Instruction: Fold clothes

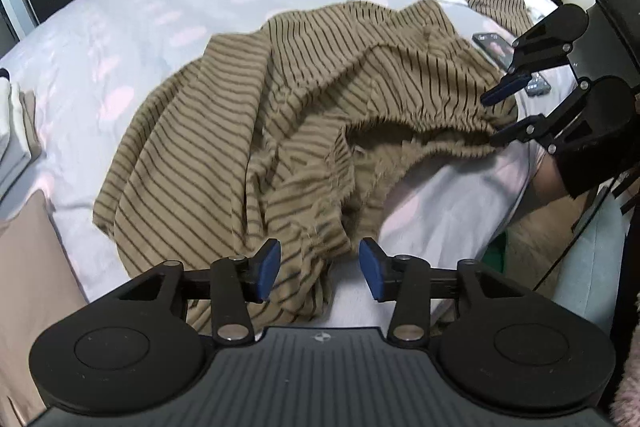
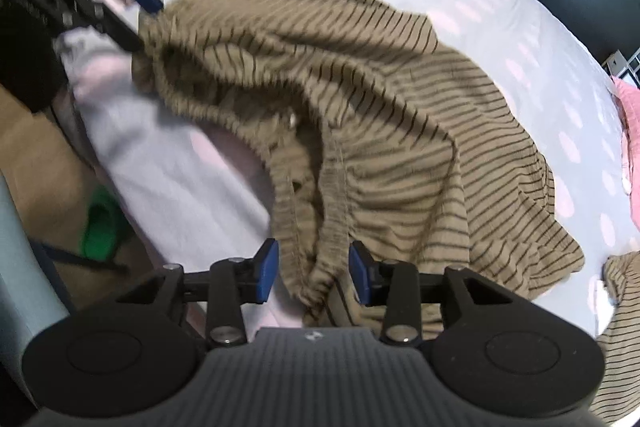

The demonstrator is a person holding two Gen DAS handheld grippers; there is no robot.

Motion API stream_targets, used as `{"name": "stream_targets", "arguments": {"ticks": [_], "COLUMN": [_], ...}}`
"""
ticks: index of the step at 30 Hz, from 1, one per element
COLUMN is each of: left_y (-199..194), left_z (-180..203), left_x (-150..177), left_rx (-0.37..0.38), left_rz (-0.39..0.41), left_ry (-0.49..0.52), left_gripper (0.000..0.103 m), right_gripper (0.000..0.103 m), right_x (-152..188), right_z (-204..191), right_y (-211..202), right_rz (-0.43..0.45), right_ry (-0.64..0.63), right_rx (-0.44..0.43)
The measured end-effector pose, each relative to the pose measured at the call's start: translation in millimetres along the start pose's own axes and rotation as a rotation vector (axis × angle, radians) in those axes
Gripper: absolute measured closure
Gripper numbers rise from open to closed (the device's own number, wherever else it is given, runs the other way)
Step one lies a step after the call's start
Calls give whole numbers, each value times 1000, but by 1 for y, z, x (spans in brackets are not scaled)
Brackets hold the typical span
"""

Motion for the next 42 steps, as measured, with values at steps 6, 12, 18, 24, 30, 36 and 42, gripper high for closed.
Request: {"name": "stream_targets", "arguments": {"ticks": [6, 12, 18, 24, 30, 36, 42], "left_y": [17, 46, 37, 28, 29, 40, 60], "left_z": [4, 11, 1, 4, 6, 2, 9], "left_x": [-12, -5, 11, 26, 37, 44, 52], "left_rx": [2, -76, -96, -90, -103, -85, -126], "left_rz": [4, -88, -118, -154, -182, -239, -281], "left_ry": [-6, 67, 76, 140, 180, 155, 212], "left_gripper": [62, 78, 87, 91, 92, 92, 88], "right_gripper": [63, 77, 95, 96, 96, 96, 93], "right_x": [-5, 4, 12, 22, 27, 29, 29], "right_z": [1, 6, 13, 17, 3, -5, -14], "right_y": [12, 27, 32, 20, 12, 21, 36], "right_rz": [-24, -82, -122, -137, -138, -162, -206], "right_ry": [30, 50, 89, 149, 115, 66, -5], "right_rx": [35, 58, 60, -15, -93, -93, -61]}}
Point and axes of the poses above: each gripper's, at about its wrist camera, not at the fingertips, and y roughly the way its jaws point, z to its right, x to its underside, the point moved 9 cm from there along y, roughly the way its jaws point, and after that the axes turned 2 degrees about -z, right-handed, at the moved point
